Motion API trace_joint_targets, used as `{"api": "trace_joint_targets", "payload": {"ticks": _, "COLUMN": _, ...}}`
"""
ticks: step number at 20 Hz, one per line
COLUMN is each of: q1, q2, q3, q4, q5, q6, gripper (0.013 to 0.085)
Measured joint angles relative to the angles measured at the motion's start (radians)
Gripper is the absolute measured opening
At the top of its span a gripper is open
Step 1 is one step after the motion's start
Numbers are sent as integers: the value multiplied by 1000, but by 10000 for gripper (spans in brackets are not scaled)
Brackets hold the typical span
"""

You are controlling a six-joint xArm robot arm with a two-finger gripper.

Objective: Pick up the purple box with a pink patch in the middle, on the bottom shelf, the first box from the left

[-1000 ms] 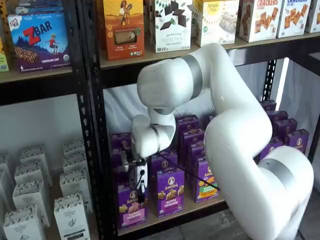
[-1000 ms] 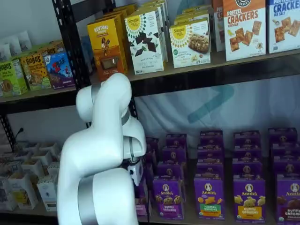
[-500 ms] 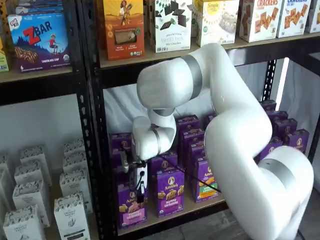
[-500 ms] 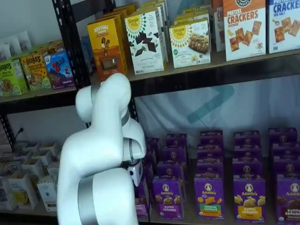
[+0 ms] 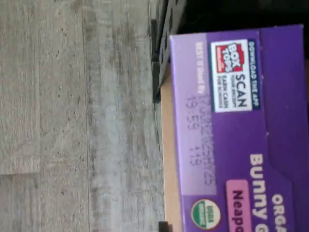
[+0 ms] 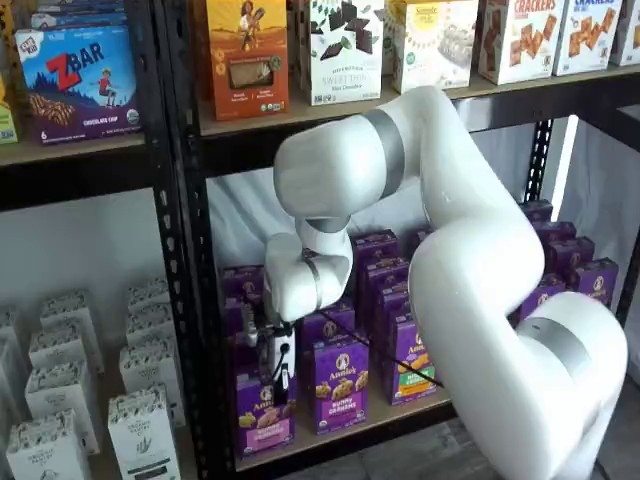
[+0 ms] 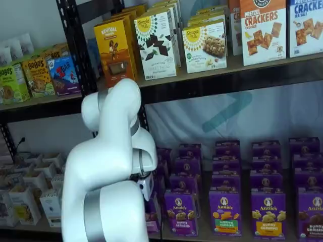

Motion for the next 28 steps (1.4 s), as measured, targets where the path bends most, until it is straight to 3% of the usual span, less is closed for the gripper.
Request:
{"api": "trace_joint_targets", "payload": {"ticks": 5, "q1": -1, "q2": 6, "q3": -8, "q4": -1, "q5": 5, "q6": 1, "gripper": 490}}
{"api": "trace_joint_targets", "payload": {"ticks": 7, "q1": -1, "q2": 8, "q3": -10, "q4": 0, "q5": 5, "q6": 0, "gripper": 410}}
{"api": "trace_joint_targets", "payload": {"ticks": 11, "q1": -1, "q2": 10, "q3": -14, "q4": 1, "q5": 7, "q6": -1, "gripper": 330}}
{"api": "trace_joint_targets", "payload": {"ticks": 22, "q1": -4, "q2": -2, "q3": -4, "q4": -2, "q5": 12, "q6": -2, "gripper": 330}}
{"api": "trace_joint_targets", "payload": {"ticks": 28, "q1": -6, "q2": -55, "q3": 64, "q4": -59, "q5": 8, "q6": 48, "gripper": 330}}
